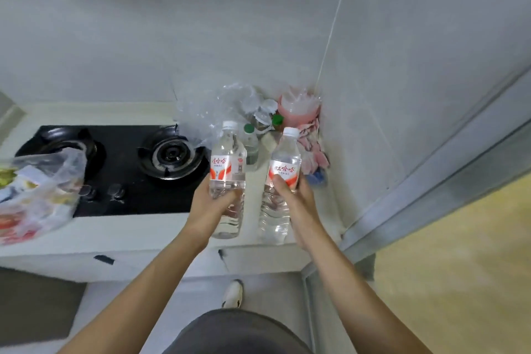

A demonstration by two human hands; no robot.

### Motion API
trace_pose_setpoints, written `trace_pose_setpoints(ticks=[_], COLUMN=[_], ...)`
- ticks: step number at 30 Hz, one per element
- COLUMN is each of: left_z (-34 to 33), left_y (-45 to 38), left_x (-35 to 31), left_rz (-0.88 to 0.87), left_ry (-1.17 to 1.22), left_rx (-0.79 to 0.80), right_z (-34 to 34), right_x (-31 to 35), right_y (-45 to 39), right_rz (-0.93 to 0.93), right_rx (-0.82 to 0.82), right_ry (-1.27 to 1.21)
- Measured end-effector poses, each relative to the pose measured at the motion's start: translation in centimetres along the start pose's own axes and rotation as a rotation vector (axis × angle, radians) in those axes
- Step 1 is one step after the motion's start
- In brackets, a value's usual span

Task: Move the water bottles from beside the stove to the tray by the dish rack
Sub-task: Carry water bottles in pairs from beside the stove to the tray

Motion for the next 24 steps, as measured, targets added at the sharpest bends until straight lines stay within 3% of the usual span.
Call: trace_pose_setpoints(ticks=[10, 17, 24], left_z=[13.6, 30.1, 47.7], left_y=[12.2, 23.5, 36.5], left_x=[-0.5, 4.3, 11.2], left_rz=[-0.13, -0.155, -0.131], left_ry=[0.176, 0.311, 0.435], left_rx=[-0.263, -0.561, -0.865], right_z=[-15.5, -33.8, -54.2], right_x=[4.9, 2.6, -0.4], right_y=[5.5, 13.8, 27.4], right_rz=[0.091, 0.006, -0.022], right_rx=[0.318, 0.618, 0.909], right_ry=[-0.042, -0.103, -0.093])
Point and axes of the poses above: each hand's wrist, its own y-axis away from the middle knuckle, its own z-axis out of the back of the hand, x = y × z, the point moved 2 cm from there along -y, towards the middle knuckle, and after that the axes turned 14 degrees about z, right-handed, at the moved point
